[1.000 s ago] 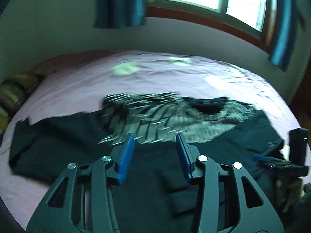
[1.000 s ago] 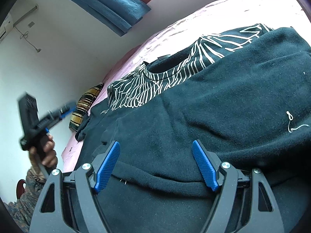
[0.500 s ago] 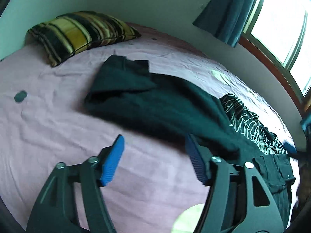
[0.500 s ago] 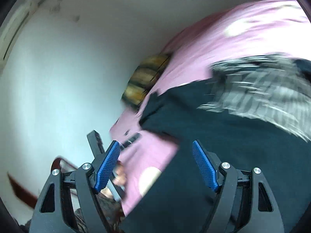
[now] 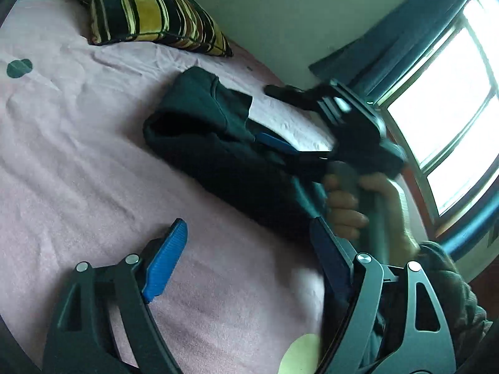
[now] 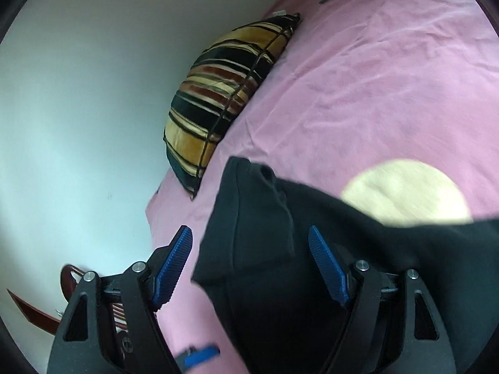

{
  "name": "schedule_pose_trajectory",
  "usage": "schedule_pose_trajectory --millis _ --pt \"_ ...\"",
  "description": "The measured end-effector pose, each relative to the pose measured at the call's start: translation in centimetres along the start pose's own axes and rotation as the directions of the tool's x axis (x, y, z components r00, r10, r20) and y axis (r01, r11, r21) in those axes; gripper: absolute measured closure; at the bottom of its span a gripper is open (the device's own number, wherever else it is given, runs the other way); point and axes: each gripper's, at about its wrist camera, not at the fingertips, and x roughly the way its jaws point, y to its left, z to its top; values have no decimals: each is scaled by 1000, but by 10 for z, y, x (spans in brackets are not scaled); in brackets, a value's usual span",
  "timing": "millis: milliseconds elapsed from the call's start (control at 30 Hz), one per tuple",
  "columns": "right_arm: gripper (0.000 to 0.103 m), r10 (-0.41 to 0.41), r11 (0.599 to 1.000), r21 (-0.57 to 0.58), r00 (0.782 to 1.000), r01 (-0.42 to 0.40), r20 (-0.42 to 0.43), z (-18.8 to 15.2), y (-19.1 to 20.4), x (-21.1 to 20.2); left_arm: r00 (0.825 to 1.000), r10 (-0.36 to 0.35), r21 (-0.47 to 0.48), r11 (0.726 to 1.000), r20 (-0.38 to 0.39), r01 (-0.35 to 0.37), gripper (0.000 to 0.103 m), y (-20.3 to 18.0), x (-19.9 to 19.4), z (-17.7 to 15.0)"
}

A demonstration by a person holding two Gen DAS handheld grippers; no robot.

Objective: Fold small clothes

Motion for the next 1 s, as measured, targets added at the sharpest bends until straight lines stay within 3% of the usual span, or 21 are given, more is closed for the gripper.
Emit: schedule_pose_trajectory --millis 133,233,367,567,700,800,900,1000 --pt "31 -44 998 -46 998 42 -49 0 4 20 1000 11 23 1000 -9 -11 22 -7 3 -1" --pt "71 -124 990 -72 989 118 -86 0 2 35 1000 7 17 1000 -9 -7 22 -6 3 -1" --pt "94 -141 988 -71 989 137 -55 -4 1 32 1000 10 17 1000 -12 -10 22 -5 4 -1" --pt "97 -59 994 -90 998 61 27 -6 24 -3 1000 13 13 1000 -16 -12 21 -4 5 -1" --pt "98 -15 989 -143 993 32 115 -6 55 -68 1000 13 13 1000 -17 -13 21 -3 5 -1" --pt "98 -4 982 -186 980 42 201 -14 72 -141 1000 11 11 1000 -17 -11 21 -3 6 -1" --pt "98 -20 978 -193 952 83 307 -32 70 -225 1000 11 10 1000 -16 -10 21 -2 6 -1" --pt "98 -82 976 -150 902 159 423 -68 53 -319 1000 7 9 1000 -15 -7 21 -2 5 -3"
